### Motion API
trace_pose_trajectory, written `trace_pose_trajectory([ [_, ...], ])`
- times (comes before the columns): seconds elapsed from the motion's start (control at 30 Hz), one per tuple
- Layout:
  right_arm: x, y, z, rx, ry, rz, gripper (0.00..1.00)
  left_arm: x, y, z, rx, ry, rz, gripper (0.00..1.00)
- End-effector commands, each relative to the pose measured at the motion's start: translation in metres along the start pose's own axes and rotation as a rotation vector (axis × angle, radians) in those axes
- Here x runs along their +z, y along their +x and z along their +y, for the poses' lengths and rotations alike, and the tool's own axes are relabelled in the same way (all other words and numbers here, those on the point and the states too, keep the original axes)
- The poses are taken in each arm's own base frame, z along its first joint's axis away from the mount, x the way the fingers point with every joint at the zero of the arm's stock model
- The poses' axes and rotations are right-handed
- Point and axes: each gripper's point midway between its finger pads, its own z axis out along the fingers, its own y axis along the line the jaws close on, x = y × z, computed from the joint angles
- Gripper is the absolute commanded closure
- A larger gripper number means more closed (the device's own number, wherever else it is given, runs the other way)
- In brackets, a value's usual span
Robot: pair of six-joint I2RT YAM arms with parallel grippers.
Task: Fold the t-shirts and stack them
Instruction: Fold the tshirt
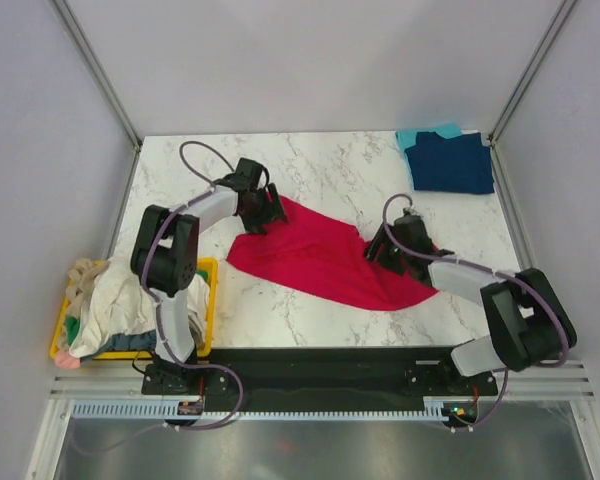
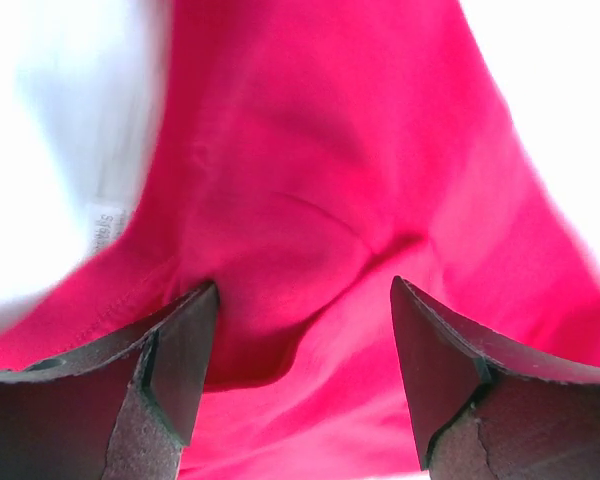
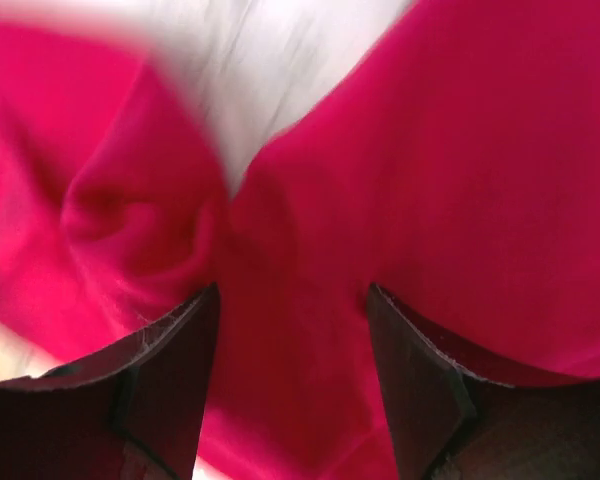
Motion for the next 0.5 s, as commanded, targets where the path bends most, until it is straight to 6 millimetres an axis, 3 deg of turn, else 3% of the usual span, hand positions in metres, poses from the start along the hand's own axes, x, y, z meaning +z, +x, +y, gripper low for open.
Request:
trace_pose_trajectory([
  [0.0, -0.023, 0.103, 0.008, 0.141, 0.014, 0.229, 0.31, 0.033, -0.078, -0.024, -0.034, -0.010, -0.117, 0.23],
  [0.03, -0.034, 0.106, 0.029, 0.202, -0.041, 0.225, 0.31, 0.041, -0.088, -0.035, -0.031, 0.015, -0.095, 0.23],
  [0.07, -0.048, 0.126, 0.052, 0.172, -0.100, 0.261, 0.30, 0.070, -0.087, -0.033, -0.032, 0.003, -0.046, 0.25],
  [0.1, -0.057, 0.128, 0.069, 0.167, -0.150, 0.260, 0.30, 0.056, -0.122, -0.070, -0.003, 0.082, -0.107, 0.25],
  [0.13, -0.072, 0.126, 0.090, 0.156, -0.216, 0.243, 0.30, 0.056, -0.127, -0.092, 0.040, 0.156, -0.096, 0.25],
  [0.17, -0.090, 0.127, 0.122, 0.109, -0.296, 0.248, 0.30, 0.075, -0.123, -0.103, 0.070, 0.191, -0.071, 0.25],
  [0.2, -0.098, 0.129, 0.125, 0.076, -0.277, 0.261, 0.29, 0.049, -0.149, -0.142, 0.122, 0.299, -0.149, 0.25],
  [0.23, -0.110, 0.124, 0.137, 0.039, -0.307, 0.248, 0.28, 0.040, -0.151, -0.161, 0.167, 0.372, -0.152, 0.23],
  [0.27, -0.125, 0.107, 0.162, -0.014, -0.370, 0.214, 0.28, 0.031, -0.153, -0.176, 0.189, 0.413, -0.167, 0.21],
  [0.33, -0.138, 0.095, 0.169, -0.098, -0.370, 0.196, 0.27, -0.006, -0.164, -0.205, 0.245, 0.525, -0.223, 0.14],
  [0.37, -0.151, 0.068, 0.191, -0.127, -0.389, 0.110, 0.26, -0.021, -0.166, -0.212, 0.267, 0.551, -0.243, 0.11],
  [0.4, -0.151, 0.060, 0.185, -0.230, -0.349, 0.078, 0.25, -0.054, -0.168, -0.220, 0.294, 0.578, -0.276, 0.07],
  [0.43, -0.147, 0.050, 0.185, -0.268, -0.318, 0.039, 0.24, -0.071, -0.170, -0.224, 0.335, 0.591, -0.308, 0.01],
  [0.47, -0.150, 0.030, 0.194, -0.301, -0.307, -0.035, 0.23, -0.088, -0.172, -0.224, 0.352, 0.589, -0.335, 0.00],
])
